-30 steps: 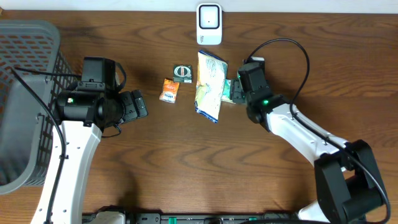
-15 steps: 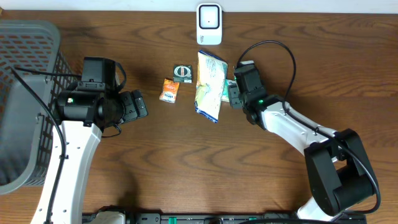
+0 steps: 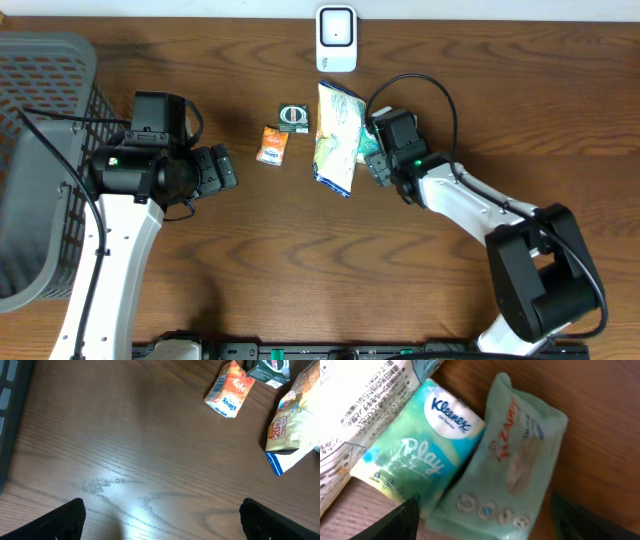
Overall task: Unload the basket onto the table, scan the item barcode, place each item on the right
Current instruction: 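Grasp the mint wipes pack with the right gripper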
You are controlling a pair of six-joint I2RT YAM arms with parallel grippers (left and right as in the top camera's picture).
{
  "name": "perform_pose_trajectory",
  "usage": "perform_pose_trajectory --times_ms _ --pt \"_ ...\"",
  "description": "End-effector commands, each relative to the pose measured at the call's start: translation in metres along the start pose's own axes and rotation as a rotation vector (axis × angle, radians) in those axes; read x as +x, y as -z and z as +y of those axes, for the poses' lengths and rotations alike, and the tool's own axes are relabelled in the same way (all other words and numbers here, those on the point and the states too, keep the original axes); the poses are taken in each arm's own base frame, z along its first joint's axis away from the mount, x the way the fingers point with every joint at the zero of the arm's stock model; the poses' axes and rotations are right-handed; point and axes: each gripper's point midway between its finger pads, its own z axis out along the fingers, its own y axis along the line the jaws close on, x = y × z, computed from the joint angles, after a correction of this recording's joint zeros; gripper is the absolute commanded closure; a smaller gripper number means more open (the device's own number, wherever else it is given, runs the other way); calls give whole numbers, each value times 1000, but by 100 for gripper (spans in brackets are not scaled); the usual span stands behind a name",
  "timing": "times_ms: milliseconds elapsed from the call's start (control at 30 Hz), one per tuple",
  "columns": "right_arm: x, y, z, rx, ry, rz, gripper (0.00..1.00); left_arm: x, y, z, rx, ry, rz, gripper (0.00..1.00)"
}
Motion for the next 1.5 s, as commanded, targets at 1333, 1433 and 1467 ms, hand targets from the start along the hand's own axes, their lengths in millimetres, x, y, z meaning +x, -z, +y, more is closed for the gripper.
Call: perform_pose_trajectory --times_ms 1333,1433,1467 --pt "-20 21 -34 138 -174 -75 99 0 0 2 -6 14 2 3" --pt "-38 42 -25 -32 -208 -145 99 0 0 2 -6 14 2 2" --pt "-43 50 -21 -101 -219 -164 99 0 0 2 -6 14 2 2"
